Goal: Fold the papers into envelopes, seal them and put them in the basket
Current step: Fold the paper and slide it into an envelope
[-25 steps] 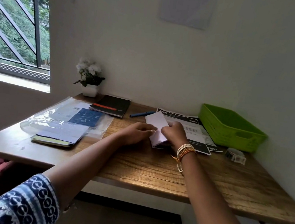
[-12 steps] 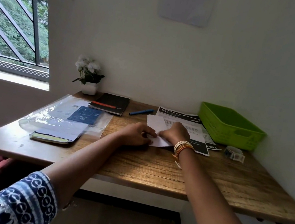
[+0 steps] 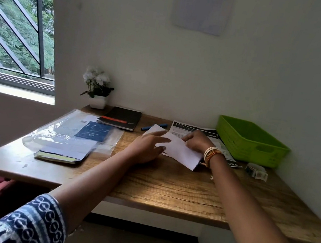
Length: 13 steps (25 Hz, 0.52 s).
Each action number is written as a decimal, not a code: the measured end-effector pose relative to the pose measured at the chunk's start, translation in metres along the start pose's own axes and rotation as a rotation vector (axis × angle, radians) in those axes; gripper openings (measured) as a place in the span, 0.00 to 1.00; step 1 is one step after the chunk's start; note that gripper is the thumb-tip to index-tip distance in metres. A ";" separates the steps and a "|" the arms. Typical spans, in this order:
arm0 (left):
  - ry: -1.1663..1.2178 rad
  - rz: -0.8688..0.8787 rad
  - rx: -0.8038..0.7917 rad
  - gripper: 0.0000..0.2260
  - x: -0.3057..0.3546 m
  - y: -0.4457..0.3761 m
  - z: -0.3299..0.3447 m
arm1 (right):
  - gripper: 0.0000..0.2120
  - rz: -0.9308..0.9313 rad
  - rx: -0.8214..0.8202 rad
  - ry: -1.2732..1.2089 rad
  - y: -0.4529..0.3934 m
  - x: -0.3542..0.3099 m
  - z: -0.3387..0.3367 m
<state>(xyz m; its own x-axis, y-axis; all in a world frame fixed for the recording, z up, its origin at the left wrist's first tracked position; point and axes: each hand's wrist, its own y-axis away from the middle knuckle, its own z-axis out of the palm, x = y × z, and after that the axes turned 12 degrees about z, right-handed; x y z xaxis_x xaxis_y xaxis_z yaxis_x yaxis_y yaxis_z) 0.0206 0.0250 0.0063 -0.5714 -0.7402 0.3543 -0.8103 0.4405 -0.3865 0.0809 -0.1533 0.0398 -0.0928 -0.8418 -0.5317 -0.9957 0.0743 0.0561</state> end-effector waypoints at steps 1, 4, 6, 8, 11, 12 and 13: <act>0.013 0.003 -0.076 0.19 0.001 0.000 -0.001 | 0.15 -0.043 0.043 0.078 -0.002 0.000 -0.002; 0.042 -0.013 -0.260 0.19 0.004 0.000 -0.001 | 0.17 -0.150 0.232 0.334 -0.005 -0.002 0.004; -0.022 -0.038 -0.324 0.20 0.006 0.000 0.000 | 0.18 -0.218 0.335 0.467 -0.005 -0.001 0.015; -0.087 -0.070 -0.351 0.22 0.008 -0.001 0.001 | 0.17 -0.258 0.285 0.497 -0.001 -0.004 0.026; -0.125 -0.108 -0.362 0.23 0.008 -0.004 0.006 | 0.18 -0.248 0.008 0.436 0.010 -0.004 0.043; -0.138 -0.116 -0.376 0.24 0.007 -0.005 0.006 | 0.23 -0.237 -0.056 0.462 0.014 -0.001 0.045; -0.153 -0.128 -0.387 0.25 0.006 -0.005 0.007 | 0.27 -0.220 -0.092 0.495 0.018 0.003 0.045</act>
<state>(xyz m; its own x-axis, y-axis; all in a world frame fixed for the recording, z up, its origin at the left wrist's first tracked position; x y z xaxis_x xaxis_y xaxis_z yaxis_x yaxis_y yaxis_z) 0.0227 0.0151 0.0047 -0.4608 -0.8554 0.2367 -0.8791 0.4766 0.0107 0.0620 -0.1307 0.0012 0.1541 -0.9849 -0.0795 -0.9843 -0.1600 0.0743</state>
